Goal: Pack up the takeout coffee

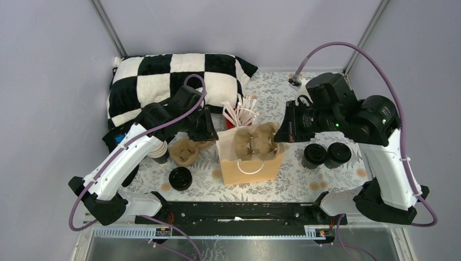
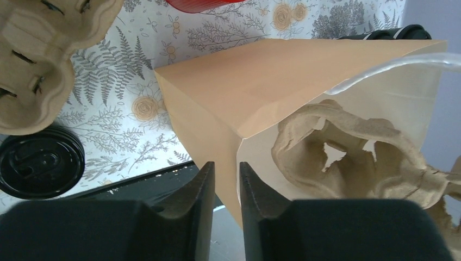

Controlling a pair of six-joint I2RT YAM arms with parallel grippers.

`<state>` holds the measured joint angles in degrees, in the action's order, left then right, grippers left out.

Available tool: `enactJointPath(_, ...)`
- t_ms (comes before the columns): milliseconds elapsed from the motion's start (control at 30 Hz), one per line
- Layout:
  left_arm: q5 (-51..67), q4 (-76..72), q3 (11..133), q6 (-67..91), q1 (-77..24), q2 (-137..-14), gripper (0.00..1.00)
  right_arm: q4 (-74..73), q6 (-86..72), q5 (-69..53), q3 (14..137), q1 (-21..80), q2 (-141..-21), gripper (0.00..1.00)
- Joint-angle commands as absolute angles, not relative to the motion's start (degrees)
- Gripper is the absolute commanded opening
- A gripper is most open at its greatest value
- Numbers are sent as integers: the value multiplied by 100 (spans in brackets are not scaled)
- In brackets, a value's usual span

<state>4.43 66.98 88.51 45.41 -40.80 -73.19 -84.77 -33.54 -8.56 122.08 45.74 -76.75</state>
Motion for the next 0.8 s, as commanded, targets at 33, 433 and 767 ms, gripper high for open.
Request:
enactJointPath(33, 569, 6451, 8720, 4554, -4121, -7214, 20, -8444, -3480, -1120, 12277, 4587, -8036, 0)
enactJointPath(433, 619, 6434, 8620, 4561, -4140, -7181, 7, -7033, -3910, -1741, 11059, 4473, -8182, 0)
enactJointPath(767, 668, 6442, 8629, 4520, -4140, -7172, 4, -6356, -3962, -2333, 10089, 4003, -7837, 0)
